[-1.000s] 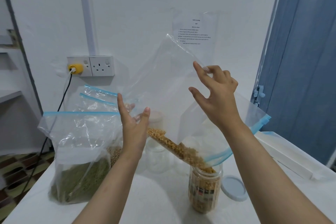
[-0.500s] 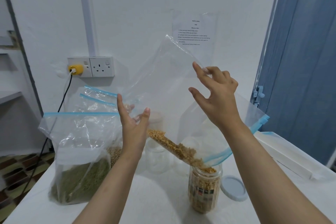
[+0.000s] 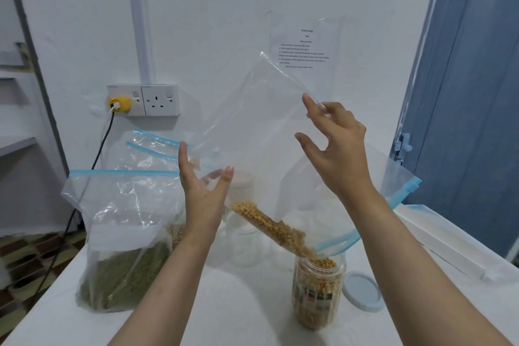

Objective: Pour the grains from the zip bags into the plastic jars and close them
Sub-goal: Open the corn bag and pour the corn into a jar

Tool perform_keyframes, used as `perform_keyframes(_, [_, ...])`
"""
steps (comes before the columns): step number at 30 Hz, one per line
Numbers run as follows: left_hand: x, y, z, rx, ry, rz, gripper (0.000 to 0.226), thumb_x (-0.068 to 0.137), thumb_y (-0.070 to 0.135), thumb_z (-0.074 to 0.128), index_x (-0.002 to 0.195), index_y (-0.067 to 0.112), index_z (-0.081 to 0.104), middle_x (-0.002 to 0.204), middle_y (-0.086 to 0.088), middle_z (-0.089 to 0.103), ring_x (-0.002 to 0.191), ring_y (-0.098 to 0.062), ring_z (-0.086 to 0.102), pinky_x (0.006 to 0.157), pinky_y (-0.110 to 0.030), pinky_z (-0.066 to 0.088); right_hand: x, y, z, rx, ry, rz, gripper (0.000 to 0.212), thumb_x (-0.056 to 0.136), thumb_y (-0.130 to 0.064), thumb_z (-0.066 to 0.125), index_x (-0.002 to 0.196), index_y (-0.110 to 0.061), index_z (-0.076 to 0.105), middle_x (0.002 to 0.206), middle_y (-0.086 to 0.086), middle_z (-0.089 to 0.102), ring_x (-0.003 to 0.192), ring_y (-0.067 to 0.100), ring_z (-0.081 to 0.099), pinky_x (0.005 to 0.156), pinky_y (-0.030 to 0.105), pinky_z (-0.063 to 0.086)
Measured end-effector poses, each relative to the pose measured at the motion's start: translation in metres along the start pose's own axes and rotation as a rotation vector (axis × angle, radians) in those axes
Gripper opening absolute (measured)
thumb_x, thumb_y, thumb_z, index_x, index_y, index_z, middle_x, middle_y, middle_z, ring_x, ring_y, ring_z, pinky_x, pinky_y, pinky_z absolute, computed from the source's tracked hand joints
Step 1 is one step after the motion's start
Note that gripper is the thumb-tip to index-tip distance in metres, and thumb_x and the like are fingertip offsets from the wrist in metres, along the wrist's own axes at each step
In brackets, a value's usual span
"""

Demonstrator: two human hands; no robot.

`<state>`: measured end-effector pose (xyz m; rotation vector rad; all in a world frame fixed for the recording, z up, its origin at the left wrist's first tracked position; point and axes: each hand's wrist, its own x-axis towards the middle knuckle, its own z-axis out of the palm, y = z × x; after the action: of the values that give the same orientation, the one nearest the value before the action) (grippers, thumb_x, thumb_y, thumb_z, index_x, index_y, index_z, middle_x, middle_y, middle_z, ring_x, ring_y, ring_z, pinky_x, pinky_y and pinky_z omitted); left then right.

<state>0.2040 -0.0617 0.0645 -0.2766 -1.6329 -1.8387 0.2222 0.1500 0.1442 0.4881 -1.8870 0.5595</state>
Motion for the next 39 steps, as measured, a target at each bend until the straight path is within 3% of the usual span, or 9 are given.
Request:
perform_keyframes(4, [0.0, 0.004, -0.001, 0.003, -0.031, -0.01, 0.085, 0.073, 0.043, 0.075, 0.123, 0.081, 0.018, 0.159, 0.0, 0.021, 0.103, 0.0, 0.064, 0.104, -0.049, 0.048, 0.0, 0.0, 0.001, 0.019, 0.007, 0.006, 0.055, 0.087, -0.024, 0.067, 0.141, -0.02, 0.054, 0.117, 0.006, 0.058, 0.107, 0.025, 0.061, 0.095, 0.056, 0.041])
perform_keyframes(8, [0.002, 0.003, -0.001, 0.0, -0.051, 0.0, 0.089, 0.079, 0.034, 0.075, 0.136, 0.067, 0.016, 0.158, 0.001, 0.023, 0.1, 0.007, 0.063, 0.102, -0.044, 0.05, -0.002, 0.001, 0.001, 0.025, 0.027, 0.014, 0.056, 0.088, -0.021, 0.068, 0.142, -0.02, 0.053, 0.116, 0.006, 0.058, 0.107, 0.024, 0.06, 0.094, 0.057, 0.042])
perform_keyframes(12, [0.008, -0.002, -0.003, 0.01, -0.033, 0.02, 0.087, 0.087, 0.019, 0.073, 0.142, 0.056, 0.016, 0.154, -0.001, 0.025, 0.094, 0.011, 0.061, 0.079, -0.007, 0.048, -0.002, 0.001, 0.001, 0.031, 0.03, 0.024, 0.058, 0.089, -0.018, 0.071, 0.144, -0.021, 0.05, 0.117, 0.006, 0.059, 0.11, 0.02, 0.057, 0.096, 0.054, 0.041])
perform_keyframes(15, [0.009, -0.001, -0.002, -0.006, -0.046, 0.014, 0.085, 0.088, 0.017, 0.071, 0.142, 0.055, 0.017, 0.156, 0.0, 0.022, 0.095, 0.007, 0.058, 0.072, -0.001, 0.043, -0.003, 0.002, 0.001, 0.032, 0.045, 0.01, 0.058, 0.09, -0.018, 0.071, 0.144, -0.021, 0.05, 0.117, 0.006, 0.059, 0.109, 0.02, 0.058, 0.096, 0.052, 0.041])
perform_keyframes(19, [0.007, -0.002, -0.005, -0.04, -0.08, 0.0, 0.087, 0.088, 0.019, 0.071, 0.144, 0.057, 0.016, 0.149, 0.0, 0.032, 0.111, -0.008, 0.055, 0.077, -0.009, 0.043, -0.004, 0.001, 0.001, 0.028, 0.049, 0.002, 0.058, 0.089, -0.018, 0.071, 0.144, -0.021, 0.051, 0.117, 0.006, 0.059, 0.108, 0.021, 0.059, 0.097, 0.05, 0.039])
perform_keyframes(25, [-0.002, -0.001, -0.004, -0.068, -0.069, -0.009, 0.094, 0.089, 0.016, 0.07, 0.138, 0.066, 0.007, 0.147, 0.007, 0.03, 0.12, -0.011, 0.056, 0.081, -0.013, 0.043, -0.005, 0.002, 0.0, -0.001, 0.071, 0.009, 0.057, 0.09, -0.019, 0.07, 0.144, -0.02, 0.051, 0.118, 0.007, 0.059, 0.109, 0.024, 0.06, 0.096, 0.042, 0.033])
perform_keyframes(27, [-0.011, -0.005, -0.002, -0.062, -0.099, -0.021, 0.092, 0.09, 0.017, 0.069, 0.135, 0.069, 0.008, 0.149, 0.007, 0.035, 0.117, -0.005, 0.058, 0.085, -0.016, 0.047, -0.006, 0.002, 0.0, -0.006, 0.074, 0.01, 0.057, 0.089, -0.019, 0.07, 0.143, -0.019, 0.052, 0.118, 0.007, 0.06, 0.108, 0.025, 0.06, 0.096, 0.041, 0.033])
perform_keyframes(31, [-0.017, -0.007, -0.001, -0.036, -0.136, -0.049, 0.087, 0.087, 0.024, 0.07, 0.129, 0.077, 0.015, 0.141, 0.012, 0.041, 0.107, 0.002, 0.062, 0.103, -0.047, 0.049, -0.005, -0.002, -0.001, -0.02, 0.063, -0.01, 0.055, 0.089, -0.02, 0.069, 0.142, -0.018, 0.054, 0.116, 0.008, 0.06, 0.104, 0.027, 0.062, 0.093, 0.05, 0.039])
perform_keyframes(39, [-0.011, -0.005, -0.001, -0.015, -0.145, -0.045, 0.091, 0.09, 0.011, 0.069, 0.135, 0.069, 0.016, 0.134, 0.017, 0.043, 0.097, 0.003, 0.063, 0.102, -0.05, 0.049, -0.002, -0.002, -0.005, 0.05, 0.01, 0.036, 0.057, 0.089, -0.025, 0.066, 0.144, -0.022, 0.051, 0.116, 0.006, 0.058, 0.108, 0.023, 0.059, 0.091, 0.057, 0.045])
